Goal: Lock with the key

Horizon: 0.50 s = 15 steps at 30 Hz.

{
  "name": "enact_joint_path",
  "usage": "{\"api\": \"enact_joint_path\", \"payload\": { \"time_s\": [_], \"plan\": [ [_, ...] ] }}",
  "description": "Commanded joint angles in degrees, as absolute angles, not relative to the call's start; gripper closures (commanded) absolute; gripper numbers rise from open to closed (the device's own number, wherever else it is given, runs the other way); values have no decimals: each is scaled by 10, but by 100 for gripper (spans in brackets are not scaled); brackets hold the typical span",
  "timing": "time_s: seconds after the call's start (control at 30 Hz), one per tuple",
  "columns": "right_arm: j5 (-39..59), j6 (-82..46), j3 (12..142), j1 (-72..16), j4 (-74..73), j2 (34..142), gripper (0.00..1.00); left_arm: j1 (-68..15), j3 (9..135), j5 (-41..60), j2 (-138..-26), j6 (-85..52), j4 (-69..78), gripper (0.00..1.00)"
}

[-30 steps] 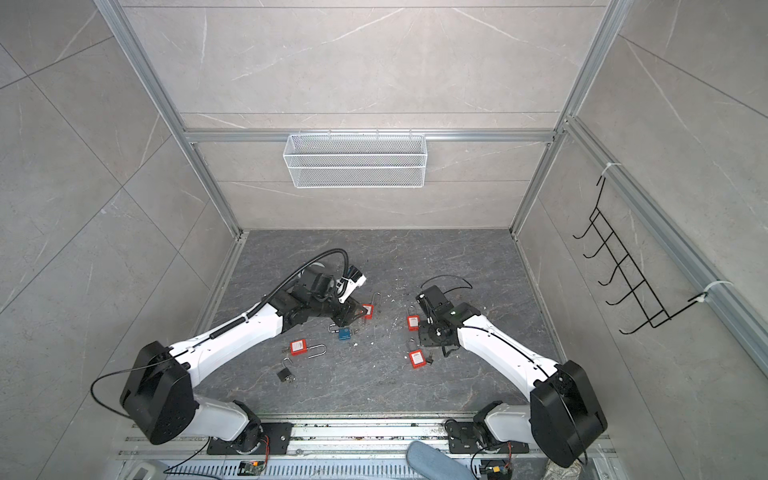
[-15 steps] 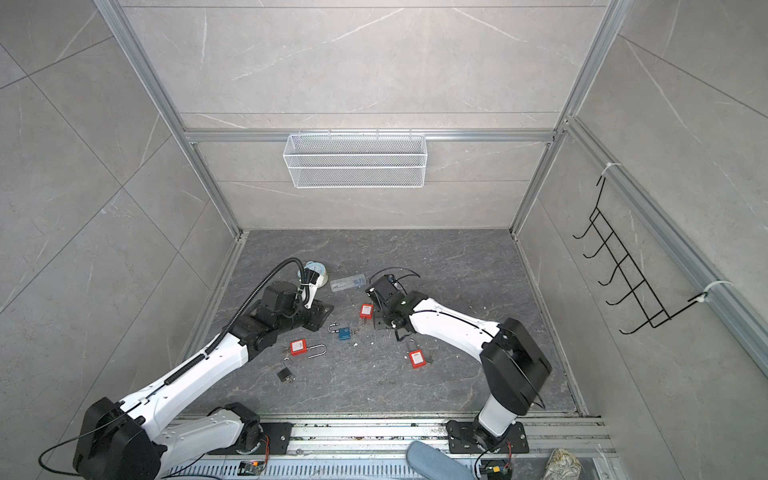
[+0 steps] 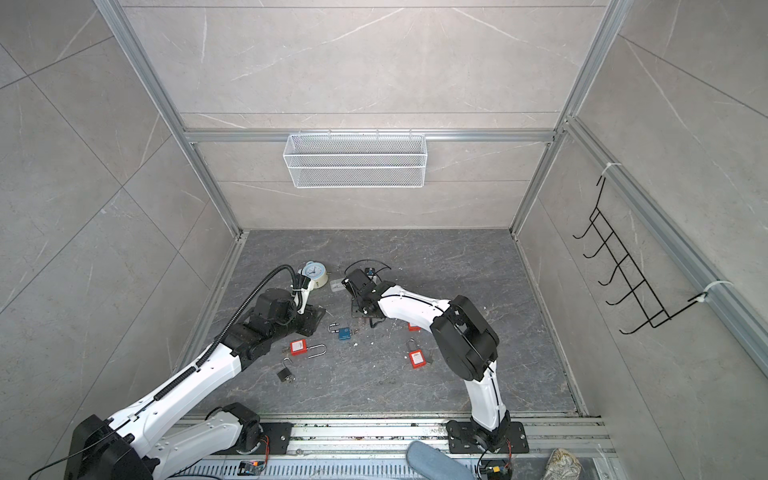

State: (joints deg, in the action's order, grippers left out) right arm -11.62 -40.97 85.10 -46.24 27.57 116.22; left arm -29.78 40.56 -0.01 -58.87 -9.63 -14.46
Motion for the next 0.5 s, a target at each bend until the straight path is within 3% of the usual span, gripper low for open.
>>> {"api": "enact_joint_path", "payload": {
  "time_s": [0.0,0.47],
  "plan": [
    [-152,-439,883,-466,312,1191,38,-293,403,-15,-572,-92,-150,55],
    [-170,-450,941,-467,353,1264,42,-287,406,-22,-581,-85,-151,55]
  ]
}}
